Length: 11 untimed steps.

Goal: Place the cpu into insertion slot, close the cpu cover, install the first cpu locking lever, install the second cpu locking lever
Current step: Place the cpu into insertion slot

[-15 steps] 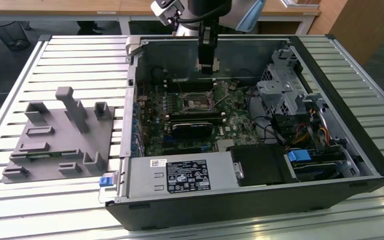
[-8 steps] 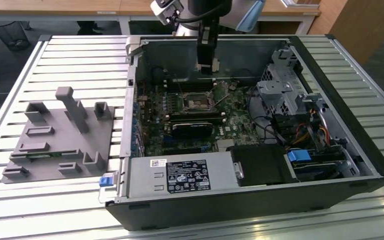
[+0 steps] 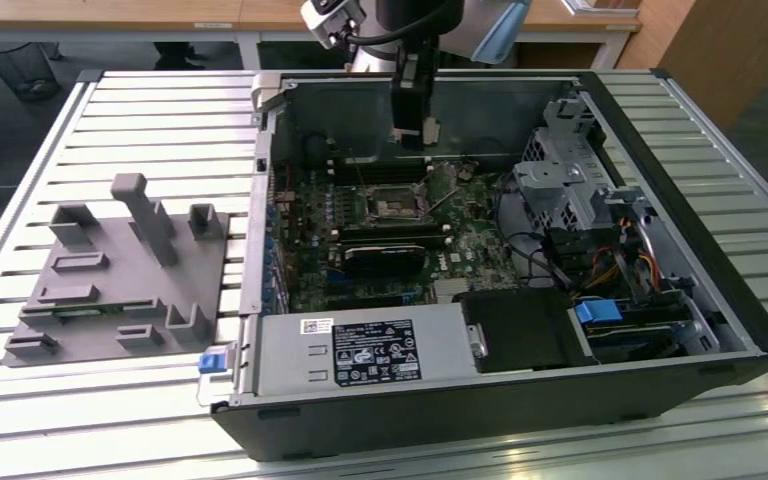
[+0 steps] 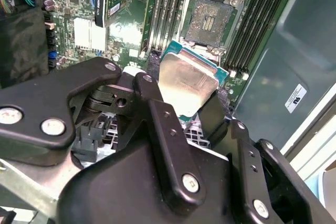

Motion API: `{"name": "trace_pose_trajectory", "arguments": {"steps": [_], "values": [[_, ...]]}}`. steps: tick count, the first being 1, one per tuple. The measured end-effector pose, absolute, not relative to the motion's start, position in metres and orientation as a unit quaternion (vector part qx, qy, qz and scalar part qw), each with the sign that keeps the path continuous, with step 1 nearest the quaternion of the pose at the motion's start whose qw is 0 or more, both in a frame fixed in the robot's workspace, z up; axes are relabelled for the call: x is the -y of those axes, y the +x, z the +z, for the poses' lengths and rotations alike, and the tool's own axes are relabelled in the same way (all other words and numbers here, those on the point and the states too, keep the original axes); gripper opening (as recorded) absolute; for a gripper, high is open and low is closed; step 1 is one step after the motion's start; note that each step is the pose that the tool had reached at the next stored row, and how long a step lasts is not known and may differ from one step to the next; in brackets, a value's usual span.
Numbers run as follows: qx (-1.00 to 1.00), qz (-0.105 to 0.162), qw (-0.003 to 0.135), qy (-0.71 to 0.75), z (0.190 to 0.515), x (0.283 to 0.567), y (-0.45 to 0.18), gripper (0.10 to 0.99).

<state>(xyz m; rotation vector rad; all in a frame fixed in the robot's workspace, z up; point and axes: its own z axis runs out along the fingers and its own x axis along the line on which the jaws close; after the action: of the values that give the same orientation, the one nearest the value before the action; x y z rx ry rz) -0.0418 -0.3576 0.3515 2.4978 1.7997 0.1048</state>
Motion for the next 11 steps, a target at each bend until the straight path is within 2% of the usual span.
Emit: {"name": "trace_pose_trajectory", "arguments": {"steps": [11], "values": [[-0.562, 0.033, 0.031, 0.826, 0.3507, 0.3576, -0.0418, 0.541]]}}
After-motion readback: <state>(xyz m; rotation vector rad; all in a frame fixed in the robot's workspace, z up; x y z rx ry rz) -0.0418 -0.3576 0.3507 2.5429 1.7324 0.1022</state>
